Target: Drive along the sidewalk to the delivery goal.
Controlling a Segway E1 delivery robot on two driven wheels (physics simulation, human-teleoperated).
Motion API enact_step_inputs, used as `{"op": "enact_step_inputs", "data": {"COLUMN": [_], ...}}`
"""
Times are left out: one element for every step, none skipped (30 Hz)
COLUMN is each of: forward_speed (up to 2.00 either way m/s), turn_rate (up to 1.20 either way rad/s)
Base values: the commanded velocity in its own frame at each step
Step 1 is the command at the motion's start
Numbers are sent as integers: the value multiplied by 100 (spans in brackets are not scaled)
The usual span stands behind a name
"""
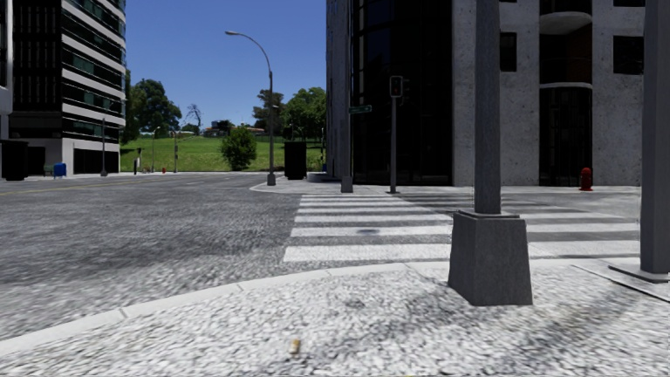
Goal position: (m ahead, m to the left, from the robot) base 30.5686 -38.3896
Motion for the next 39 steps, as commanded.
{"op": "enact_step_inputs", "data": {"forward_speed": [161,161,161,161,160,160,160,160,160,160,160,159,159,159,159,159,159,159,159,159,159,159,159,158,158,157,157,157,157,157,157,157,157,157,157,157,157,157,157], "turn_rate": [0,0,0,0,-2,-7,-8,-10,-13,-20,-20,-25,-27,-27,-29,-30,-37,-37,-41,-42,-42,-42,-42,-42,-42,-42,-42,-42,-42,-42,-42,-42,-42,-42,-42,-42,-42,-42,-42]}}
